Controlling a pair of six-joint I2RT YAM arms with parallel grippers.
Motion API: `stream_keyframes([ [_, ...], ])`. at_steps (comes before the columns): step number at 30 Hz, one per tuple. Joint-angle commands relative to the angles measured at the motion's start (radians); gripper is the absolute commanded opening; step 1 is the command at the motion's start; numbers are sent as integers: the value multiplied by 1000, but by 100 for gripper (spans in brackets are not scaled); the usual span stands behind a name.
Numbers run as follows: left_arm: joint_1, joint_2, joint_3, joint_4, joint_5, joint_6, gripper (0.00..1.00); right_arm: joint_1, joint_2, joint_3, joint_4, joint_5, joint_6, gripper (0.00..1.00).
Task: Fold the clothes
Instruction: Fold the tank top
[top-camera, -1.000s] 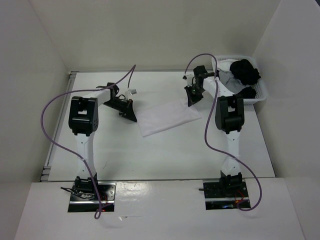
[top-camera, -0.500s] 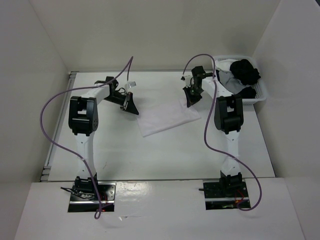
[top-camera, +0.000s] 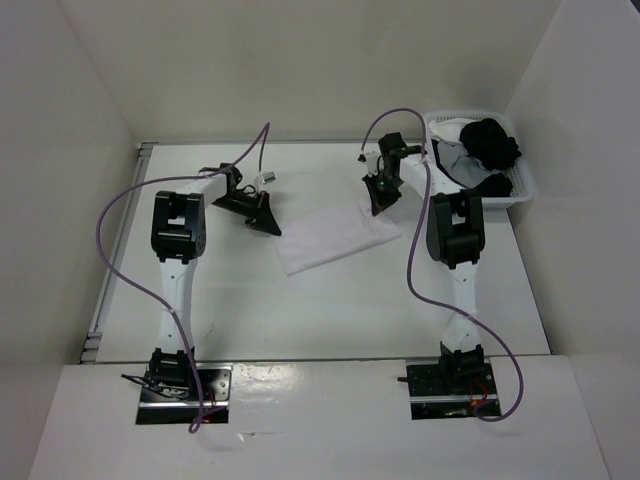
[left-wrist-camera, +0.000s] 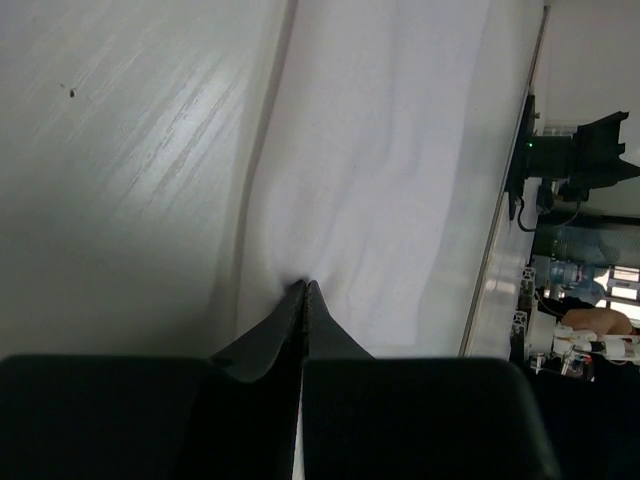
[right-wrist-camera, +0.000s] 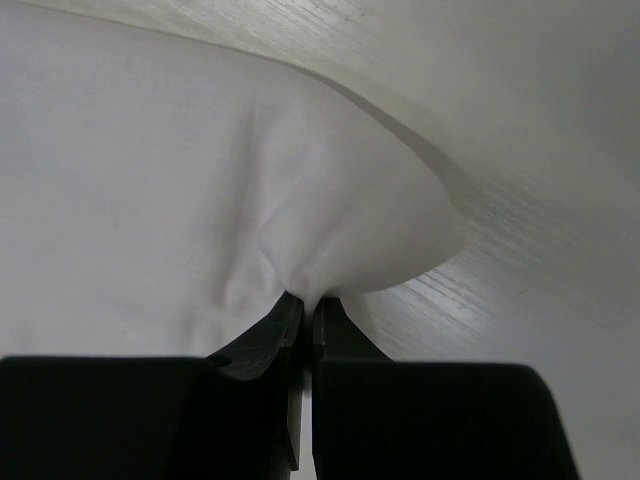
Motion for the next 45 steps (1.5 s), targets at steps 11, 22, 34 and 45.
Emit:
stream_keyframes([
  [11, -24, -20, -35, -5, -47, 49, 0, 120, -170, 40, -87, 121, 18, 0],
  [22, -24, -83, -100, 5, -47, 49, 0, 237, -203, 184, -197, 217, 75, 0],
  [34, -33, -124, -149, 14, -29, 49, 0, 358, -108, 278, -280, 251, 122, 0],
  [45, -33, -155, -169, 14, -10, 49, 0, 435, -65, 212, -237, 260, 141, 0],
])
